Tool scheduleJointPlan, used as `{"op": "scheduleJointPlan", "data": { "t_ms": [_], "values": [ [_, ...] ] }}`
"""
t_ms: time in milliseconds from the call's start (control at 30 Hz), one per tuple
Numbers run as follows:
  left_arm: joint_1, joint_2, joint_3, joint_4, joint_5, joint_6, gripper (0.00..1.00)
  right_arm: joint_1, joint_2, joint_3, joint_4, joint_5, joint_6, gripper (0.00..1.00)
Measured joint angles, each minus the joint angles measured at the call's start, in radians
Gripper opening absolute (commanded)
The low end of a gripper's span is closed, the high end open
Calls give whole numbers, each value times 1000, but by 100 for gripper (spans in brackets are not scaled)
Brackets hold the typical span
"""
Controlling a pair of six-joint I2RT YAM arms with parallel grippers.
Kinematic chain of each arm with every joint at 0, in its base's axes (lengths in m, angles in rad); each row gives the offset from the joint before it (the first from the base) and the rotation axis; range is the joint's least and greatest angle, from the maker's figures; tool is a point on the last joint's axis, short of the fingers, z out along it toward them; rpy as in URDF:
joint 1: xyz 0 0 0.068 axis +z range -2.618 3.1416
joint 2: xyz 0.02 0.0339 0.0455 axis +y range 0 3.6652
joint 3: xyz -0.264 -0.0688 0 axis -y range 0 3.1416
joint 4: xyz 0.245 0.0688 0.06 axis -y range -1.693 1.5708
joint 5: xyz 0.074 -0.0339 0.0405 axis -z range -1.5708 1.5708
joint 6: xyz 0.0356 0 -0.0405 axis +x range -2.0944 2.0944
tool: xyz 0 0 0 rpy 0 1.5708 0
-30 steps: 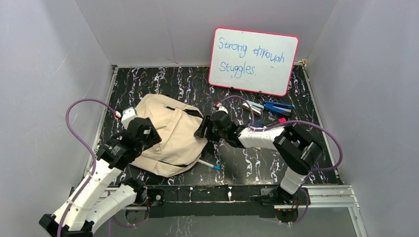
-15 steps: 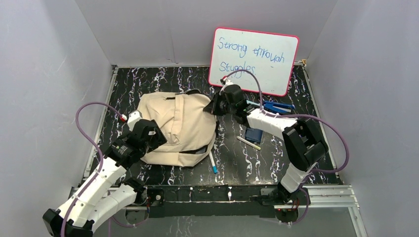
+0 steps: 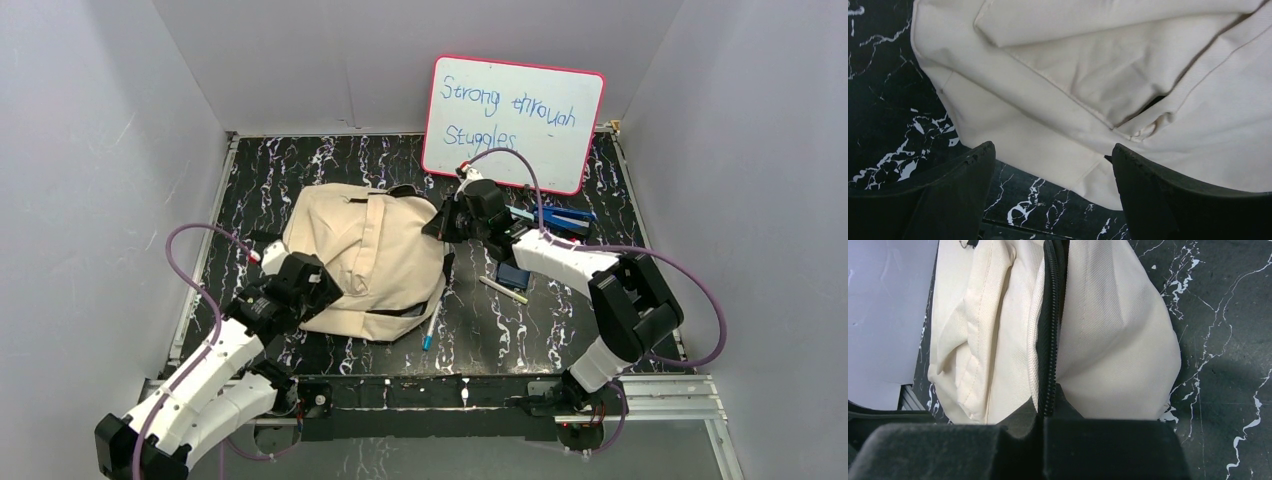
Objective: Pack the student bag
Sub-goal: Adjust the student bag at the center of the board.
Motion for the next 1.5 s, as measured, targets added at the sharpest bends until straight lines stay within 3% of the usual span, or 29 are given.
{"op": "scheduleJointPlan", "data": {
  "t_ms": [300, 533, 700, 833, 1033, 1100, 1333, 1500],
  "values": [
    [0, -14, -183, 99, 6, -126, 85, 3, -82, -40, -36, -6, -1, 0],
    [14, 145, -226, 300, -31, -146, 84, 3, -135, -39, -99, -70, -11, 0],
    [109, 323, -169, 422, -14, -81, 85, 4, -140, -39, -127, -118, -6, 1],
    [238, 462, -100, 552, 40, -13, 85, 26, -141, -39, -129, -131, 15, 12],
    [387, 661, 43, 680, 117, 64, 87, 162, -135, -39, -122, -116, 80, 53],
    [422, 708, 91, 709, 144, 81, 87, 226, -114, -37, -101, -114, 106, 62],
    [449, 724, 228, 711, 180, 206, 88, 346, -73, -25, -135, -66, 114, 75],
    [449, 647, 231, 687, 186, 280, 87, 336, -237, -68, -309, 182, 50, 80]
  ]
}}
